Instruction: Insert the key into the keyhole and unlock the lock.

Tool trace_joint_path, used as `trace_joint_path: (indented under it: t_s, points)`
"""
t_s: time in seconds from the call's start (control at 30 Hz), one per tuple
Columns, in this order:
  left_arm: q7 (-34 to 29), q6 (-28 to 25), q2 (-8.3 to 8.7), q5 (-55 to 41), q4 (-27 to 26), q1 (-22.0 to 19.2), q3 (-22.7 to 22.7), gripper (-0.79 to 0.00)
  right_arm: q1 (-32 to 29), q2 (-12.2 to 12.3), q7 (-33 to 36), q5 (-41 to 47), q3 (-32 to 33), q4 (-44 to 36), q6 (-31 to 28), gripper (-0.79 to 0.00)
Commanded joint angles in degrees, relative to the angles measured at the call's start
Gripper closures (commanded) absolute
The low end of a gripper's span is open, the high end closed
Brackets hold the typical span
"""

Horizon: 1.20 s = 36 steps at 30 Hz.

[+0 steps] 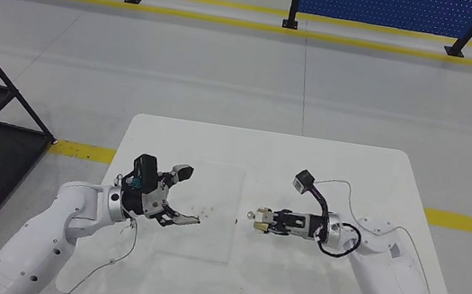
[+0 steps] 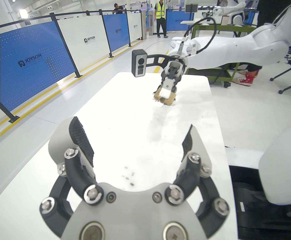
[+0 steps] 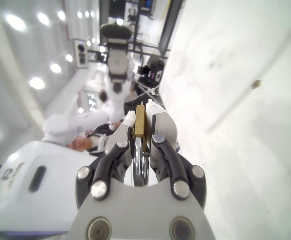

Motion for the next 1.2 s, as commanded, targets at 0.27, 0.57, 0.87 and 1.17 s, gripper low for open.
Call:
trace_joint_path:
  t_s: [0.27,0.57,0.87,1.17]
  points:
    - [0.0,0.0,0.00,0.0,0.0,0.0,0.0,-0.785,2.6,-0.2,-8.0,-18.3,-5.1,1.4,9.7,0.000]
    - [0.0,0.0,0.00,0.0,0.0,0.0,0.0,-0.785,3.3,0.0,-9.4,-23.3,-6.3,1.2,13.1,0.000]
    - [0.0,0.0,0.00,0.0,0.0,0.0,0.0,-0.785,3.5,0.3,-8.5,-26.7,-6.8,0.8,17.1,0.000]
    - [0.0,0.0,0.00,0.0,0.0,0.0,0.0,-0.785,3.3,0.5,-9.4,-28.6,-7.1,0.4,19.1,0.000]
